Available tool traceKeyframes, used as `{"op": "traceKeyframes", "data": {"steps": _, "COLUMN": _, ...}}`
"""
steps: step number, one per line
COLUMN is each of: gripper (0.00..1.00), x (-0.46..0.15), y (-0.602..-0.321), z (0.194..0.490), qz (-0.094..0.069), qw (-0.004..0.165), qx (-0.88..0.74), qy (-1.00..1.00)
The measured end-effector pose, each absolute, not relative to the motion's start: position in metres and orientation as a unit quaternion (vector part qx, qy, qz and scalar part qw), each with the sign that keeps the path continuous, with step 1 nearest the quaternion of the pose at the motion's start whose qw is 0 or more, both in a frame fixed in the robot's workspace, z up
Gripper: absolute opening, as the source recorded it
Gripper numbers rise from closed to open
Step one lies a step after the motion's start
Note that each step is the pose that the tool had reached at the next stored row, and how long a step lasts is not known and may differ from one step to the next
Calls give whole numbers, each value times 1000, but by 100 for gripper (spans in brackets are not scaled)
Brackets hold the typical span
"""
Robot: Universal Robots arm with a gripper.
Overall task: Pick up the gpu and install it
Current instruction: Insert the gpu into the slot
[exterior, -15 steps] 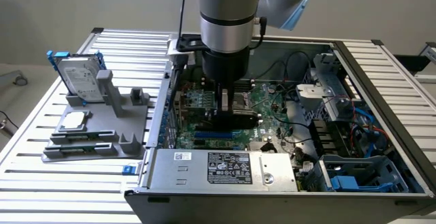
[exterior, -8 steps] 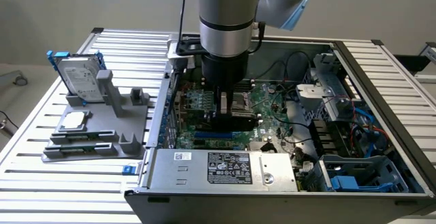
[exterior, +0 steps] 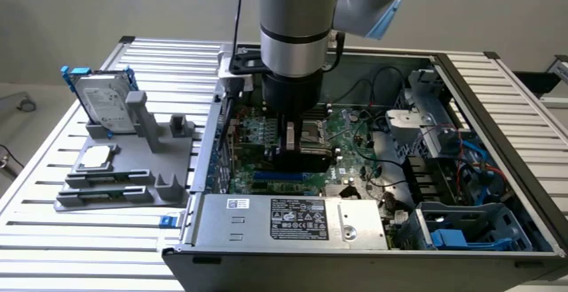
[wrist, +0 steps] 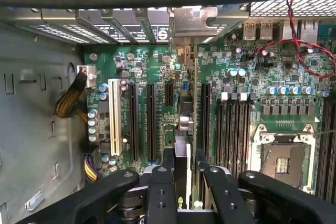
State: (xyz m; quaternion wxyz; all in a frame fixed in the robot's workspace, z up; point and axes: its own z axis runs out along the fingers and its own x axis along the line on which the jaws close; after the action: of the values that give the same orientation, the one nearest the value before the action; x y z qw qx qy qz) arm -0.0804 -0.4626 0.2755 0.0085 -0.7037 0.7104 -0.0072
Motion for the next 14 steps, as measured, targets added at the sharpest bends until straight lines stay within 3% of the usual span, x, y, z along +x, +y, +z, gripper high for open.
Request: {"op": "traceKeyframes", "data": {"steps": 14, "gripper": 26, "x": -83, "y": -461, "z": 270, "qz": -6, "qw": 8, "qx": -704, "qy": 710}}
